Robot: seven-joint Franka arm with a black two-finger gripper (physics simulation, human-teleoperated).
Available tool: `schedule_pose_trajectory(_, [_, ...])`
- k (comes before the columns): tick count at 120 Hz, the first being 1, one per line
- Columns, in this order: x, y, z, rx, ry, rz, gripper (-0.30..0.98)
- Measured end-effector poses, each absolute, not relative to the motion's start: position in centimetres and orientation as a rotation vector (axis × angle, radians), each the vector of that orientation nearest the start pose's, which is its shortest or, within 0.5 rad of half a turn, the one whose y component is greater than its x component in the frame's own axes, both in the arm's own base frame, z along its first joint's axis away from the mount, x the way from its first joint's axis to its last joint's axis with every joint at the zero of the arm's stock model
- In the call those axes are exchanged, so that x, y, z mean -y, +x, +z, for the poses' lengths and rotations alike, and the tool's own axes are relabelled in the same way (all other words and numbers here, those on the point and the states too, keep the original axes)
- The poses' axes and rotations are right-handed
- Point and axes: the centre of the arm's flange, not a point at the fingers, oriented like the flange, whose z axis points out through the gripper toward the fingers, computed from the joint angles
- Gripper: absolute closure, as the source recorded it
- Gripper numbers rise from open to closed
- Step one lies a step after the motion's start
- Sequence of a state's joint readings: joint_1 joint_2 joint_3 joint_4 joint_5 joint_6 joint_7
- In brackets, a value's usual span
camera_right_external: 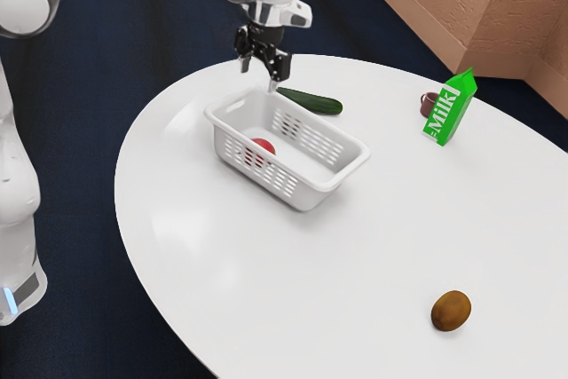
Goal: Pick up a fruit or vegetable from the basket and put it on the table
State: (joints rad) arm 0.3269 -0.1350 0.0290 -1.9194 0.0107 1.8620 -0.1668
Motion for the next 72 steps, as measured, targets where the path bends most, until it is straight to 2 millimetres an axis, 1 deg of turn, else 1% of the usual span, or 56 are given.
schedule_pose_trajectory(7, [-17.3,49.9,55.7,0.774,-3.032,-0.125,0.0])
schedule_pose_trajectory(18, [-16.2,50.0,55.3,0.766,-3.049,-0.118,0.0])
schedule_pose_trajectory(26, [-15.1,49.4,54.7,0.775,-3.065,-0.106,0.0])
schedule_pose_trajectory(43, [-14.4,48.6,53.7,0.829,-3.082,-0.103,0.0])
schedule_pose_trajectory(54, [-14.1,48.7,53.4,0.853,-3.086,-0.114,0.0])
schedule_pose_trajectory(66, [-12.7,49.1,53.5,0.836,-3.094,-0.127,0.0])
schedule_pose_trajectory(72, [-12.3,49.2,53.0,0.838,-3.096,-0.119,0.0])
